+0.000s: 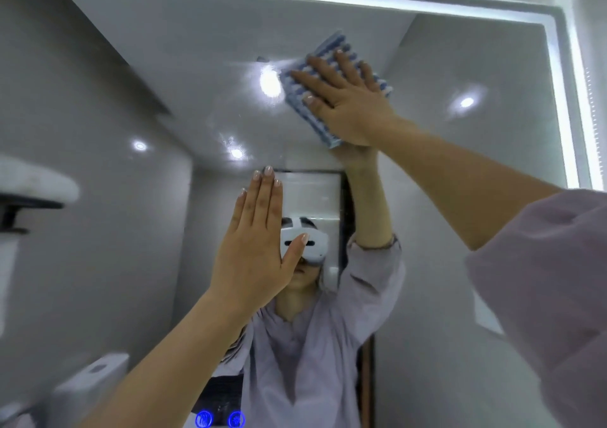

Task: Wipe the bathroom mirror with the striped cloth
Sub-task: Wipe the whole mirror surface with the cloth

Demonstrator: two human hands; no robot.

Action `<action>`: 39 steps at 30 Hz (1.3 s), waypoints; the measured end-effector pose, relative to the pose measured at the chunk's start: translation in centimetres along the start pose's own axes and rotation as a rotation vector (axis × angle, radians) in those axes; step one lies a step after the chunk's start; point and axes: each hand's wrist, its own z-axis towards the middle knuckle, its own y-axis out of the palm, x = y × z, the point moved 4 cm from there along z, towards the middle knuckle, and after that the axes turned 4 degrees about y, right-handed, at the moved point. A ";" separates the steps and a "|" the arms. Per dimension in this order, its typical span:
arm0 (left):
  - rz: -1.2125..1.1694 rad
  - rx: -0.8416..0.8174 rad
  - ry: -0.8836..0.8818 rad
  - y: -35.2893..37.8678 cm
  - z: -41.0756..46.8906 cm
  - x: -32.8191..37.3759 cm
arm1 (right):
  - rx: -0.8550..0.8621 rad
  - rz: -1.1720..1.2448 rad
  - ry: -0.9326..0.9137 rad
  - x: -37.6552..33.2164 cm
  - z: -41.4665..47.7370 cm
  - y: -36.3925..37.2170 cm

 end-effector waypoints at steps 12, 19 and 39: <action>-0.024 -0.008 -0.009 0.2 0.0 0.2 | 0.112 0.038 0.395 9.7 -11.3 1.2; -0.051 -0.023 -0.009 0.1 0.0 0.3 | 0.082 0.019 0.342 7.0 -17.3 2.8; -0.047 -0.220 -0.044 -0.6 0.1 0.3 | 0.091 0.007 0.367 0.5 -29.2 6.8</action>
